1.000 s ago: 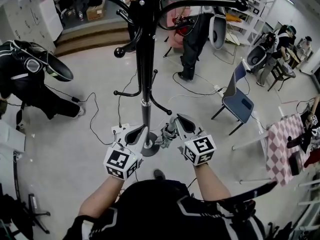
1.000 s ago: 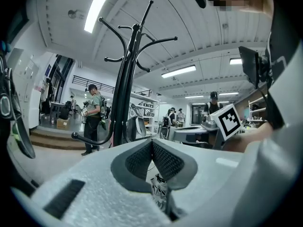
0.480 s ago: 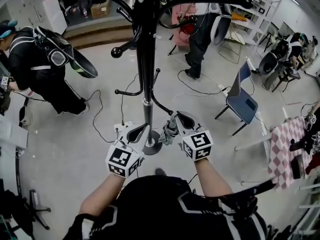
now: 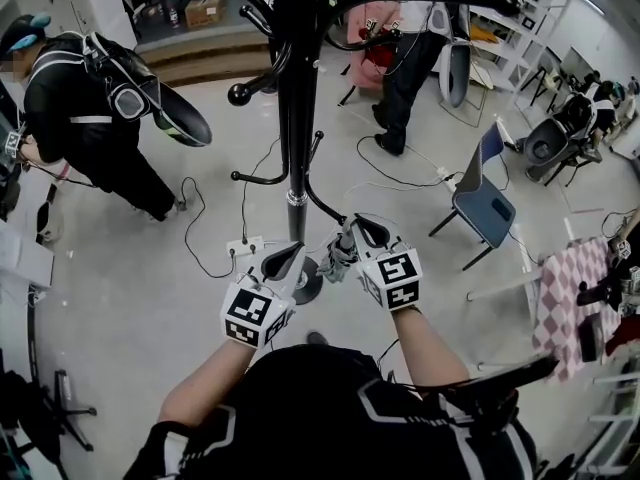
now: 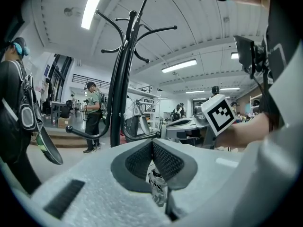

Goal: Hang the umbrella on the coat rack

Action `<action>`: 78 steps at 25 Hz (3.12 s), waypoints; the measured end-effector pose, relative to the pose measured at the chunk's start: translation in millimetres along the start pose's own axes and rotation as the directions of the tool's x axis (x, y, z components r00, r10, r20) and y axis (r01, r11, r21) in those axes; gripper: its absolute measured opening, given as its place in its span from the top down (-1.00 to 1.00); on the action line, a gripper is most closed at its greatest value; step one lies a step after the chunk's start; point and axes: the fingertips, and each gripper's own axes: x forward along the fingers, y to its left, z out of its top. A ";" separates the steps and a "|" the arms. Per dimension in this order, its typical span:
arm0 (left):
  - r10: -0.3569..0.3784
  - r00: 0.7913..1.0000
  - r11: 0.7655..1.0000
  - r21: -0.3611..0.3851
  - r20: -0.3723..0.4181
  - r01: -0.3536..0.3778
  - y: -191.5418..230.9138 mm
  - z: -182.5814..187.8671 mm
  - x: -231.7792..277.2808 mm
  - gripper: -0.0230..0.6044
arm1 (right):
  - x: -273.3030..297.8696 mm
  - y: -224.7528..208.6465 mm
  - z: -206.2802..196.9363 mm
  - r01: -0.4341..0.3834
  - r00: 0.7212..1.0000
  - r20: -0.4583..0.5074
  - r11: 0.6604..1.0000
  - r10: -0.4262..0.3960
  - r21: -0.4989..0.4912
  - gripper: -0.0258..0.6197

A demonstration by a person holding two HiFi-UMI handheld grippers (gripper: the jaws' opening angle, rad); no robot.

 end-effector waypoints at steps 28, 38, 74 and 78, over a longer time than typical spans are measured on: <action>-0.028 0.997 1.000 0.009 -0.077 0.029 -25.1 -31.9 47.7 0.90 | 13.1 1.5 12.0 -0.120 0.980 -0.178 0.979 0.090 -0.166 0.90; -0.020 0.997 1.000 -0.006 -0.071 0.019 -23.8 -32.7 43.7 0.90 | 21.8 -1.4 14.4 -0.139 0.976 -0.190 0.975 0.106 -0.174 0.90; 0.027 0.998 0.999 -0.024 -0.062 -0.029 -1.6 -26.3 35.5 0.90 | 37.8 -7.2 -2.8 -0.222 0.971 -0.113 0.972 0.213 -0.081 0.90; 0.037 0.997 0.999 -0.024 -0.066 -0.039 0.5 -27.5 36.1 0.90 | 40.1 -7.3 -5.2 -0.272 0.960 -0.091 0.958 0.264 -0.086 0.90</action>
